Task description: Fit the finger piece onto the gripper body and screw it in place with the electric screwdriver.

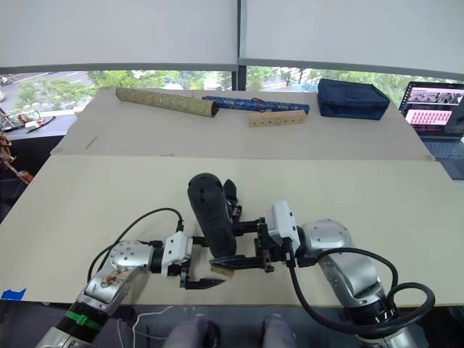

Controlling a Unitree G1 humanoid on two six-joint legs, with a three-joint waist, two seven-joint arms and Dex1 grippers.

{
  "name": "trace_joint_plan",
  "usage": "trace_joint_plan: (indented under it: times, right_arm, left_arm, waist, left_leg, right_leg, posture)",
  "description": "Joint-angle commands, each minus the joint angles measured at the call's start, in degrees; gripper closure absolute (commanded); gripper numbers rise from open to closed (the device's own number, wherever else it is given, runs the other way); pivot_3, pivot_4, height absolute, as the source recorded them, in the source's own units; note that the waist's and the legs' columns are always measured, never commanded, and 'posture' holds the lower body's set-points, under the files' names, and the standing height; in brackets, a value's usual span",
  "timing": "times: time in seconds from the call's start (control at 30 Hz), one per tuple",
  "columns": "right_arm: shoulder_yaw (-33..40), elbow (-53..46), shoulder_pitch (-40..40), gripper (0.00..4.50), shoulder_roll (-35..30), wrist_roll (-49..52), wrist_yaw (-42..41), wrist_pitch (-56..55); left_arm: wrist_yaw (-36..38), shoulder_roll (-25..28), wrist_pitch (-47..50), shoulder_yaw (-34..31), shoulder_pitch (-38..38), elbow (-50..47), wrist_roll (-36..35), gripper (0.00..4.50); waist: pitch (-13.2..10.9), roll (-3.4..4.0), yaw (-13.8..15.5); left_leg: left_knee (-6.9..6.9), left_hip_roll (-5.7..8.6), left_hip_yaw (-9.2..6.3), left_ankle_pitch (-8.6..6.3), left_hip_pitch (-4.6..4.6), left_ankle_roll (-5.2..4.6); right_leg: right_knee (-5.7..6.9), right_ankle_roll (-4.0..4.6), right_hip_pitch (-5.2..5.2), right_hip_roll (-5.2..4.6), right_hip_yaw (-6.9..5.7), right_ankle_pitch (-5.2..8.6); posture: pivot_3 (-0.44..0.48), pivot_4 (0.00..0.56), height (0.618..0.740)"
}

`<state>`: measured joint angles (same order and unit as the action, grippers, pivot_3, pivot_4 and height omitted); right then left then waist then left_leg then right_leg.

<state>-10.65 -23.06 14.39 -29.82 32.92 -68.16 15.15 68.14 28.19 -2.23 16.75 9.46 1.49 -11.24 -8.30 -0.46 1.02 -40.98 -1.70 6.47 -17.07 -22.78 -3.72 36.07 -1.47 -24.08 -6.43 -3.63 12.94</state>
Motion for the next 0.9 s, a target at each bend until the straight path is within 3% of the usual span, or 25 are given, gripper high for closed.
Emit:
trace_joint_plan:
  times: [0.03, 0.9]
  right_arm:
    - [0.57, -2.43, 0.01, 2.60, 0.11, 2.18, -0.24, 0.05]
    - [2.91, -2.37, 1.92, 2.60, 0.00, 4.02, 0.82, -0.04]
  left_arm:
    - [-0.01, -0.17, 1.56, 2.34, -1.92, 2.30, 1.13, 0.00]
    - [-0.08, -0.14, 1.76, 2.47, -2.08, 2.06, 1.15, 0.00]
  waist:
    - [0.00, 0.00, 0.00]
    - [0.00, 0.01, -0.01]
  left_leg:
    - [0.00, 0.00, 0.00, 0.00, 0.00, 0.00]
    - [0.01, 0.00, 0.00, -0.01, 0.00, -0.01]
  right_leg:
    - [0.00, 0.00, 0.00, 0.00, 0.00, 0.00]
    - [-0.01, 0.00, -0.01, 0.00, 0.00, 0.00]
  posture:
    - [0.000, 0.150, 0.740]
    - [0.000, 0.150, 0.740]
